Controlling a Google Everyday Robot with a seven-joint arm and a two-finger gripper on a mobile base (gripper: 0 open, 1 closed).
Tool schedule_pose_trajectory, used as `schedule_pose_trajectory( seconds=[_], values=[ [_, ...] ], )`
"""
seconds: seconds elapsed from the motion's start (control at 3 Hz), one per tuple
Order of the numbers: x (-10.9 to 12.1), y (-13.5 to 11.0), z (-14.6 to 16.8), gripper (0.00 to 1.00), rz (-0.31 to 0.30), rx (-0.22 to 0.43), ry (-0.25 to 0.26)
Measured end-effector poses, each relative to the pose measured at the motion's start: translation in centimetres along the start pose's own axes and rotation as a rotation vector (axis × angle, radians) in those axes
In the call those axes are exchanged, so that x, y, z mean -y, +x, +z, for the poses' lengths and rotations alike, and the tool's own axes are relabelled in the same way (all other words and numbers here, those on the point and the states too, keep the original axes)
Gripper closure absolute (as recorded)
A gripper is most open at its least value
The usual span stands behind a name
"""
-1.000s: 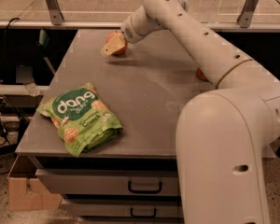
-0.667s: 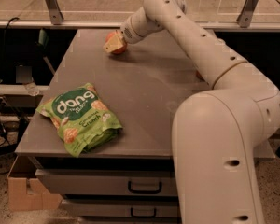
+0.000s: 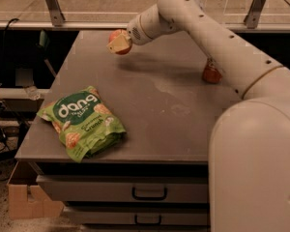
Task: Pick apple
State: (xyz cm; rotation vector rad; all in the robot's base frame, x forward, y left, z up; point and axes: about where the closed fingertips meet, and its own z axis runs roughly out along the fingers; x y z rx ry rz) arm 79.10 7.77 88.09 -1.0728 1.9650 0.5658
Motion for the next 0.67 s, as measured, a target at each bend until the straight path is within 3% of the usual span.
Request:
schedule_pose_trajectory(
  seconds=[0.67],
  values=[
    [-11.8, -1.6, -6.3, 1.0, -0.208, 0.097, -0.215]
  ],
)
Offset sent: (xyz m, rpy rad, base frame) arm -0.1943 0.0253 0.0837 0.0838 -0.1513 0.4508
